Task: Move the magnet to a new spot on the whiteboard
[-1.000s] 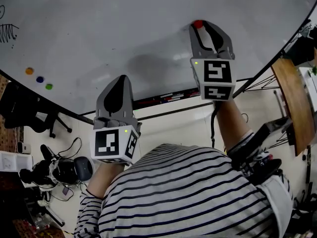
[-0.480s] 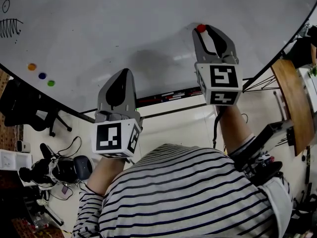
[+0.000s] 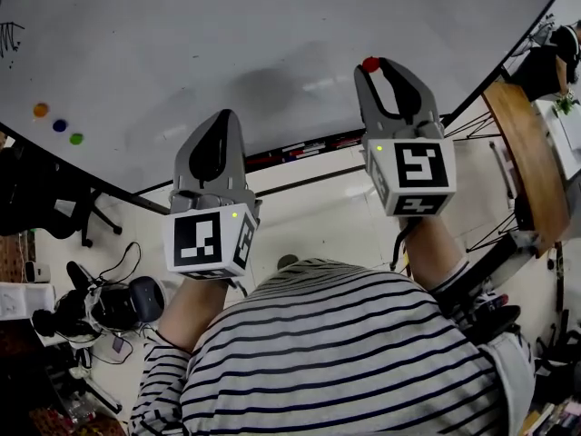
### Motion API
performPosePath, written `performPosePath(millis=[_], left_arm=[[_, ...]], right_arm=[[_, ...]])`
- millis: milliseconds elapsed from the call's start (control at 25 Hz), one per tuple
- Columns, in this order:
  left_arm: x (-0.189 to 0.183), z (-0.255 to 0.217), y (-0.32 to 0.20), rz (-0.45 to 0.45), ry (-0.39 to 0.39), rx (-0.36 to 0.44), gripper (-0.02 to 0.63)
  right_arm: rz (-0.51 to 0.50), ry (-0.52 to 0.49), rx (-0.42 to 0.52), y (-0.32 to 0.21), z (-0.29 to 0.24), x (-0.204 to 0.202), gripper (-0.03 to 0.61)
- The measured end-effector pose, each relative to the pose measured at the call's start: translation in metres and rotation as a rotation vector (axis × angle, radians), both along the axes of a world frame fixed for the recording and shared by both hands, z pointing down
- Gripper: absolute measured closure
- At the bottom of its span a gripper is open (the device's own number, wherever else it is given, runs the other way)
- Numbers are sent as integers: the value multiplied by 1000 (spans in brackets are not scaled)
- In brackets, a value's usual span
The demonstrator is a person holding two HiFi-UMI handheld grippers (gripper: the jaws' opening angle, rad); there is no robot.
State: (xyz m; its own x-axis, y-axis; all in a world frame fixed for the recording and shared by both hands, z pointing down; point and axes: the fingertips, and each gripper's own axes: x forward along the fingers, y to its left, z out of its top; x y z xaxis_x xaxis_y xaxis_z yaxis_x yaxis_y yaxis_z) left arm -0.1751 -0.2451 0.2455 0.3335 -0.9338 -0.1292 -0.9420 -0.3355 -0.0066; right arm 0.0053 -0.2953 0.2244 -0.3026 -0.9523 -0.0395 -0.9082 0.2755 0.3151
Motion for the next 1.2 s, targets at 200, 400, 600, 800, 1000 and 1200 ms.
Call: performPosePath(millis=[200, 400, 600, 800, 1000, 1200], left_arm=[[26, -1, 30, -28, -3, 8, 597], [50, -3, 60, -94, 31, 9, 597], [79, 4, 88, -150, 17, 1, 597], [100, 10, 113, -177, -21, -12, 597], [103, 14, 119, -164, -44, -31, 598], [86, 14, 121, -161, -36, -21, 597]], right_arm=[[-21, -25, -17, 37, 10, 26, 454], [-61, -19, -35, 68, 20, 60, 454], [-103, -27, -47, 92, 30, 93, 454], [-140, -41, -59, 109, 34, 108, 454], [-148, -55, -52, 115, 30, 104, 454], [-142, -60, -58, 118, 29, 88, 454]])
